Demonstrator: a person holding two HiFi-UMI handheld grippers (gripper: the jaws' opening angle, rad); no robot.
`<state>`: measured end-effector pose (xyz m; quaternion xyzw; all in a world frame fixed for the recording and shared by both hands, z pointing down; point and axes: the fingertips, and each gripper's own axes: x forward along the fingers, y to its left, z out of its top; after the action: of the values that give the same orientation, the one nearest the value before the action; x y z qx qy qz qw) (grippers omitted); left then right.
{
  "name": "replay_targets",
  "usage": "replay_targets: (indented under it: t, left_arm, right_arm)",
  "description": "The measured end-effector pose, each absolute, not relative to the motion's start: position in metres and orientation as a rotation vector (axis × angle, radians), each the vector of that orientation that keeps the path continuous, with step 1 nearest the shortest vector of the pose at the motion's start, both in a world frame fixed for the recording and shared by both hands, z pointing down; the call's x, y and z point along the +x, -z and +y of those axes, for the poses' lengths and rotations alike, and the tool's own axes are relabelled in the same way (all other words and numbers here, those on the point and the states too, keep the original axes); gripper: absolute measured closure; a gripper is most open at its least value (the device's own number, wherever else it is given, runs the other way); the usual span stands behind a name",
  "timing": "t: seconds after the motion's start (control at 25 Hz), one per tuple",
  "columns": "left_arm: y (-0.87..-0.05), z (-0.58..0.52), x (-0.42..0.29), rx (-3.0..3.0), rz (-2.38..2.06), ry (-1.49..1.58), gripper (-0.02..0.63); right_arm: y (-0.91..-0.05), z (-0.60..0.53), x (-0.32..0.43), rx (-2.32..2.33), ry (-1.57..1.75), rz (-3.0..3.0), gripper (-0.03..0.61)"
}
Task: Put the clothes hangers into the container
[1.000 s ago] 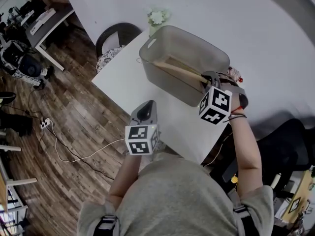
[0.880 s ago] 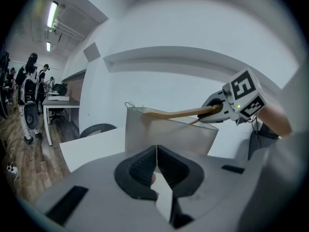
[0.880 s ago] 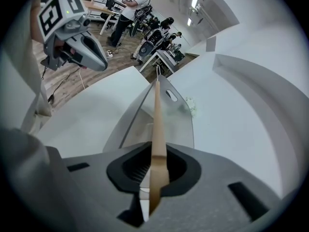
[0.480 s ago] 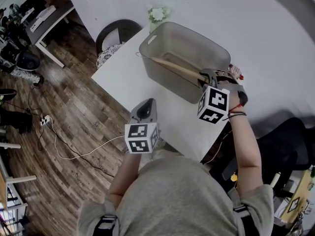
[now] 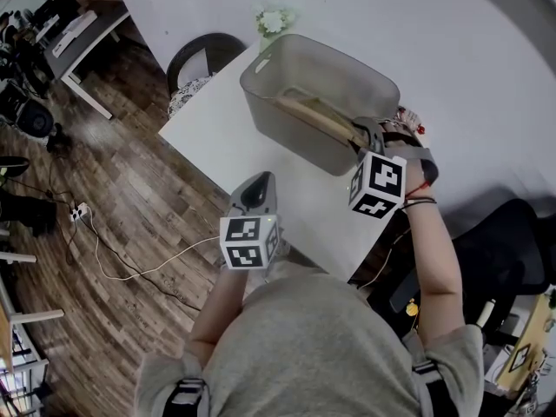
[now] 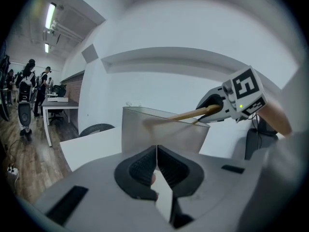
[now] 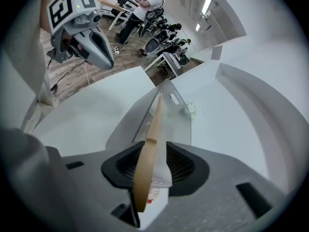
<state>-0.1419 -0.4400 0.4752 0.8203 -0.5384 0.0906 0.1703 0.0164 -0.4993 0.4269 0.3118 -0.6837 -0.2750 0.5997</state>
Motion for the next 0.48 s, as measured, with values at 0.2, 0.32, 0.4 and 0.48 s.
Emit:
replay_targets:
  t: [0.2,0.32,0.4,0.48]
  left_arm:
    - [-0.474,-0.422,-0.137,2.338,-1.533,-0.257,0.603]
    - [-0.473,-0.411,-0.137,2.341,-1.538,-0.257,0.604]
    - [-0.473,-0.402,-0.136,2.341,-1.545,-0.257,0.604]
    - [-0.473,-0.392,-0.134,2.342,-1.551,-0.256,0.604]
  right_arm:
    - [-0.421,-0.482,0.017,0.742,0.660,-1.596,0.430]
    - [-0.420,-0.472,0.016,0.749,0.672,-1.599,0.426]
    - [-0.418,-0.465,0.018,0.769,0.690,-1.598,0.422]
    - [-0.412,-0.458,0.022,0.801,0.707,-1.599,0.426]
